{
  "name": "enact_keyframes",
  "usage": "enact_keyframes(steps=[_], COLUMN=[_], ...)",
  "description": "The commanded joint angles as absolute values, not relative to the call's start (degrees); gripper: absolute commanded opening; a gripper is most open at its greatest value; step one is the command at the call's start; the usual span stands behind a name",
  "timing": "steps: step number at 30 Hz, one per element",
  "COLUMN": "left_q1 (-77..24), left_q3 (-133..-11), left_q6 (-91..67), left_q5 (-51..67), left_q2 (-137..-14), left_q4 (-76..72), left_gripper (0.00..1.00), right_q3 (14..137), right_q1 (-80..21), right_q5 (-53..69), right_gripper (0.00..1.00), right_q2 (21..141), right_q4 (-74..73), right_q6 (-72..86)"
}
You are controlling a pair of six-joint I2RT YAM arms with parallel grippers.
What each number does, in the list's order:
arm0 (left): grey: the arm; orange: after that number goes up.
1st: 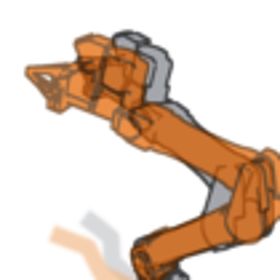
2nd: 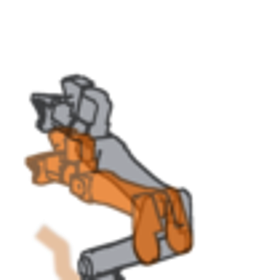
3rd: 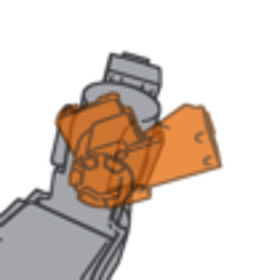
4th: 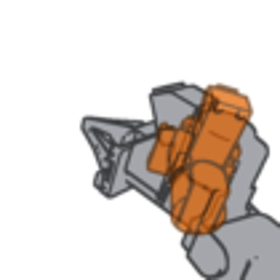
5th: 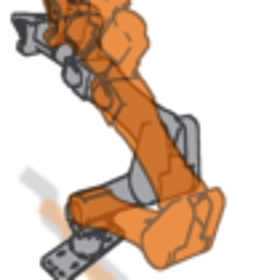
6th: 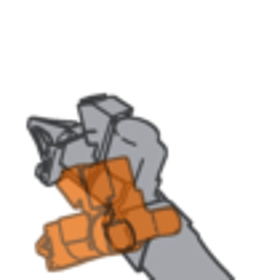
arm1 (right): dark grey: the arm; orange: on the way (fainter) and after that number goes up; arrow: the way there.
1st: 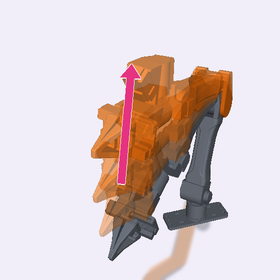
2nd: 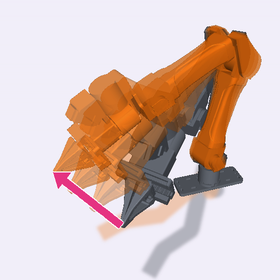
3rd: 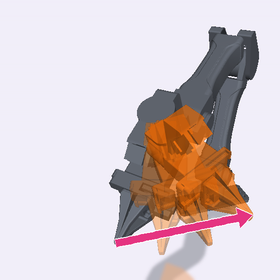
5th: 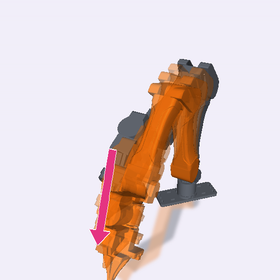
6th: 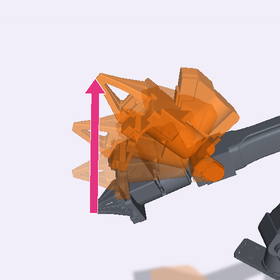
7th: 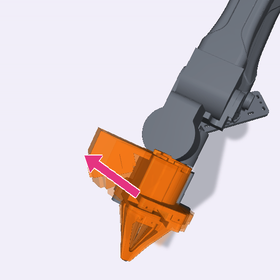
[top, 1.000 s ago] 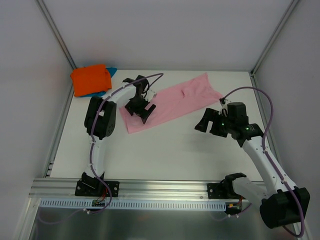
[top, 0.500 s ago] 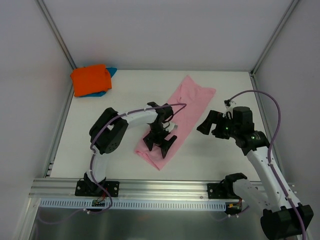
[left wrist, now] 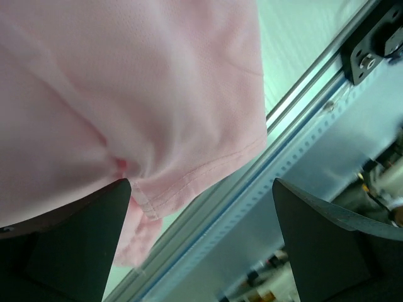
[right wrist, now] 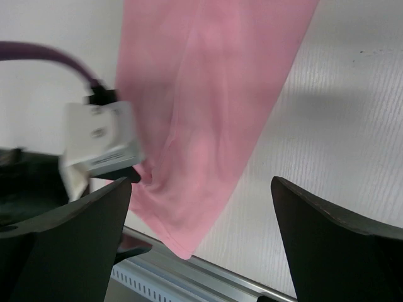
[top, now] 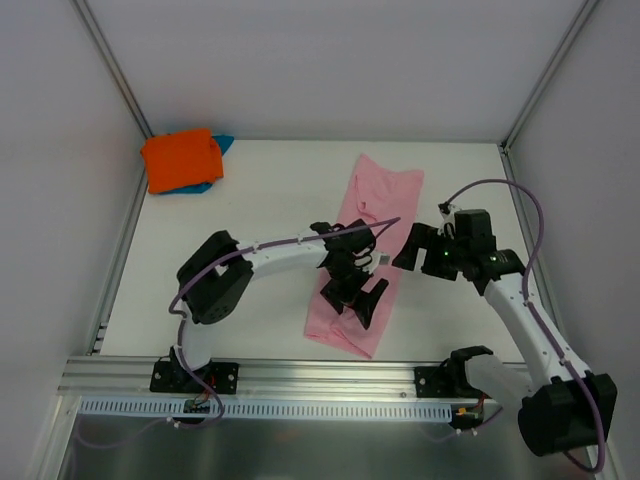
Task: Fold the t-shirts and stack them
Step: Rotate the tshirt 90 degrees
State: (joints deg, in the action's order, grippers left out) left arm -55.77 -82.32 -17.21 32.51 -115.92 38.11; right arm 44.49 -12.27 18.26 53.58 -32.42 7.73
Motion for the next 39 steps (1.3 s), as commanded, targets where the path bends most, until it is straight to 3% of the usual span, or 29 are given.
enact_keyframes(steps=[1, 11, 17, 27, 39], left_q1=[-55.02, -55.02, -55.02, -55.02, -55.02], left_q3=[-81.83, -74.46, -68.03, -63.37, -63.28], left_q6=[-17.84, -21.44, -21.09, -22.94, -21.53], left_q5=[23.05, 16.71, 14.76, 17.05, 18.37], left_q2=[-103.21, -64.82, -52.58, -49.75, -53.08], left_q4=[32.79, 24.79, 26.01, 24.61, 23.91], left_gripper=[0.99, 0.99, 0.99, 0.99, 0.99], right_q3=[49.12, 69.41, 84.71, 96.41, 94.57], right_q1=[-11.87, -11.95, -12.92, -13.10, -7.12], right_q5=[17.32, 19.16, 19.78, 17.23, 15.12], right_gripper=[0.99, 0.99, 1.00, 0.99, 1.00], right_q2=[60.61, 90.83, 105.89, 120.84, 120.94], right_q4=[-29.45, -22.77, -23.29, -25.22, -21.97], right_q6=[5.54, 8.00, 9.05, 9.58, 11.34])
